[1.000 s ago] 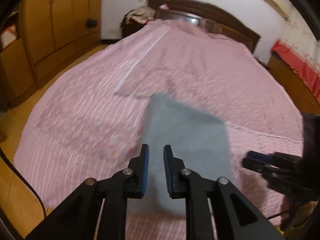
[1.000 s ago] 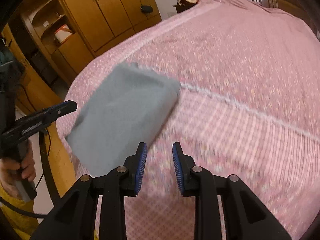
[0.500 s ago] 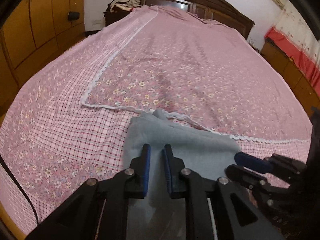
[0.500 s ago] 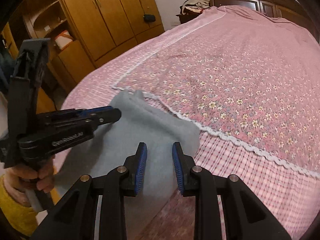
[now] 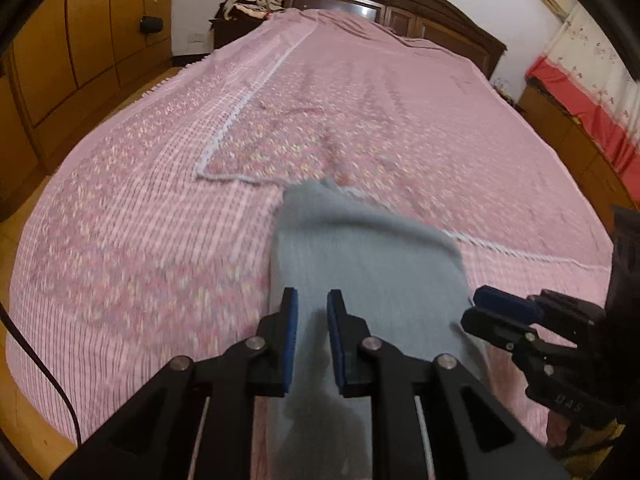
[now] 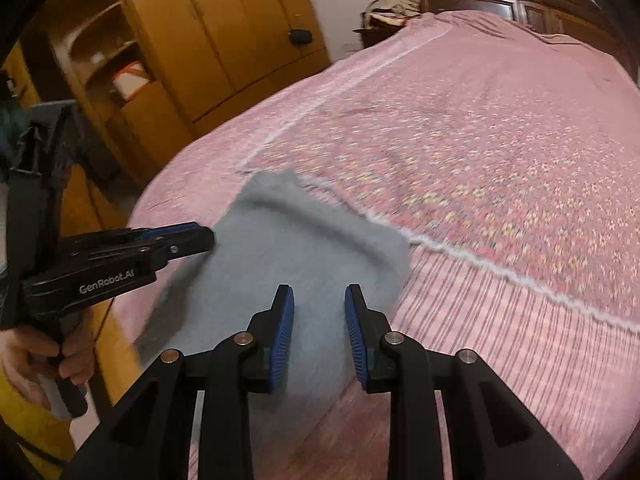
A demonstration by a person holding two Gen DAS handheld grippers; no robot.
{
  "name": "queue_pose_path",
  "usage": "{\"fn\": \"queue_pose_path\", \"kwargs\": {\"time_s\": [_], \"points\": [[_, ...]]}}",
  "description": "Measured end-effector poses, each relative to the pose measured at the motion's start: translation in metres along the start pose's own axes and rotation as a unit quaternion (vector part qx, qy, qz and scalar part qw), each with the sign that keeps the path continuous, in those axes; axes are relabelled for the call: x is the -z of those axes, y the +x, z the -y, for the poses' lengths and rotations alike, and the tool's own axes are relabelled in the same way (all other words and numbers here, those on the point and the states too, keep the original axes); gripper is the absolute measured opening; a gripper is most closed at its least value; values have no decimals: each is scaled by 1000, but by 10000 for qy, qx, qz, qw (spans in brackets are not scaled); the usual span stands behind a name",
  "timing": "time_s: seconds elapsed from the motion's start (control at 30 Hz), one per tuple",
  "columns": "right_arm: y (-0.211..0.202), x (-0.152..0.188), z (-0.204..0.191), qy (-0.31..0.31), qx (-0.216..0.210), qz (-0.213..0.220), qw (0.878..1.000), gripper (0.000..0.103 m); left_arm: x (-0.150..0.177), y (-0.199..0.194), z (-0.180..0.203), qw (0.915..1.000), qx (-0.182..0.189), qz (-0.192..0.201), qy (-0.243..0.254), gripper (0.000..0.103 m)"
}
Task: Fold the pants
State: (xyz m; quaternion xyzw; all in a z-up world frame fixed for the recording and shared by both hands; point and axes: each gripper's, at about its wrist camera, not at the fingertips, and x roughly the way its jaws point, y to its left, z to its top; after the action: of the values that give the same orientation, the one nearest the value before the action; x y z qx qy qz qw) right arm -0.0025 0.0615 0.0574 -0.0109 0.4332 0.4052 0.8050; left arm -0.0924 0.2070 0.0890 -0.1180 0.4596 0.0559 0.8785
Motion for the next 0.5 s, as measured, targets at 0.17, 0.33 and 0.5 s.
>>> {"fn": "queue_pose_path", "kwargs": {"time_s": [0.17, 0.33, 0.5], "points": [[-13, 21, -8, -25, -98, -171, 9998, 39, 19, -5, -7, 9988, 382, -161, -263, 29], [-8, 28, 12, 743, -308, -296, 9963, 52, 23, 2, -6, 9981, 468, -310, -271, 38], [4, 30, 23, 1184, -599, -461, 9901, 53, 23, 8, -4, 9983, 414, -389, -142, 46]]}}
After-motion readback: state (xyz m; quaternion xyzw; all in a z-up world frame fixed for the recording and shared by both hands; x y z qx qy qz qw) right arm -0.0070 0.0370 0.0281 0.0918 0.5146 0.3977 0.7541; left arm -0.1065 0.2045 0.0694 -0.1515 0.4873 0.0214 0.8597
